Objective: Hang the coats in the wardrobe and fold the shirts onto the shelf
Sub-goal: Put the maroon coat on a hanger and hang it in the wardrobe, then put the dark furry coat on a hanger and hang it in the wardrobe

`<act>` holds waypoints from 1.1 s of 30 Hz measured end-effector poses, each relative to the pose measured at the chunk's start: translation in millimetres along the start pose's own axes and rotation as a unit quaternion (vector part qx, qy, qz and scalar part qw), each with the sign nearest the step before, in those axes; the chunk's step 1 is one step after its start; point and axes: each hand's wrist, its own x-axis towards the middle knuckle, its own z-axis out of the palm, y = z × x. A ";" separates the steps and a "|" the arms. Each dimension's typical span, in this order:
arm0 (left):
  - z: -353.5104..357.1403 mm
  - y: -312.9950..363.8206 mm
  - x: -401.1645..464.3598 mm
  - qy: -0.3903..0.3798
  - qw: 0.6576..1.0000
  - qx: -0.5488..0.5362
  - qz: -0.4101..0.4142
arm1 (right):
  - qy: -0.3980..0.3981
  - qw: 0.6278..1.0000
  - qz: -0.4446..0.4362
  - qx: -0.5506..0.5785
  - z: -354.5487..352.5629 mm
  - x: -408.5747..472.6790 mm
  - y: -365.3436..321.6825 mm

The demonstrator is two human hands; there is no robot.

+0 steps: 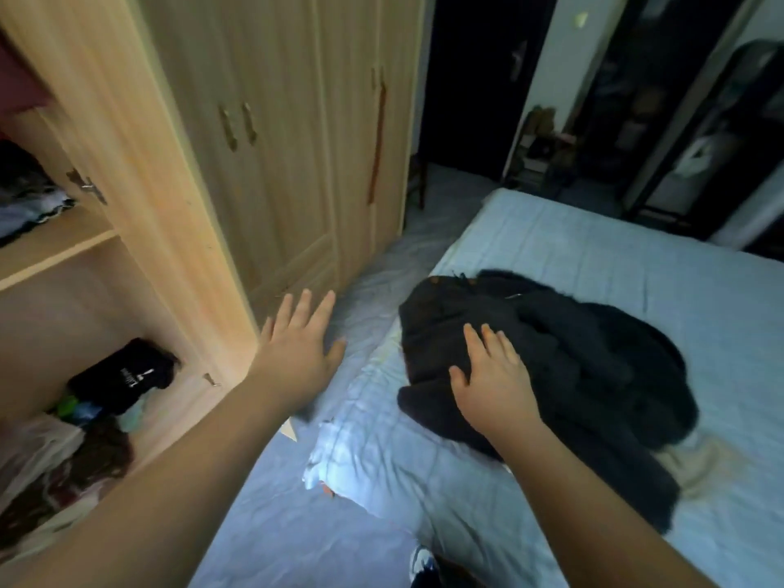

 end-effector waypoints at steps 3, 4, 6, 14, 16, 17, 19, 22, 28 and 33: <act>17.3 47.8 24.8 -0.016 0.999 0.000 0.044 | 0.002 0.999 0.045 0.003 -0.7 -1.4 48.2; 24.2 63.6 32.7 -0.023 0.998 0.005 0.055 | 0.003 0.998 0.058 0.008 -0.3 -0.1 64.3; 39.4 93.3 49.6 -0.032 0.996 0.019 0.077 | 0.003 0.997 0.079 0.016 1.1 5.6 96.7; 104.9 210.3 134.6 -0.053 0.992 0.025 0.109 | -0.020 0.992 0.117 0.031 1.8 62.6 233.2; 126.0 237.3 152.6 -0.064 0.992 0.022 0.110 | -0.032 0.992 0.124 0.023 4.0 77.1 264.6; 137.2 249.2 160.1 -0.073 0.991 0.018 0.108 | -0.037 0.991 0.130 0.021 6.4 82.9 278.5; 157.3 267.6 170.1 -0.093 0.990 0.006 0.106 | -0.052 0.988 0.140 0.028 12.2 92.2 299.5; 180.4 281.9 177.4 -0.123 0.987 0.014 0.102 | -0.078 0.985 0.145 0.045 23.4 101.1 318.9; 200.1 291.1 210.8 -0.144 0.985 0.035 0.090 | -0.098 0.981 0.149 0.080 41.1 132.5 340.6; 209.6 306.8 260.5 -0.133 0.986 0.019 0.100 | -0.094 0.979 0.159 0.088 48.4 169.7 351.4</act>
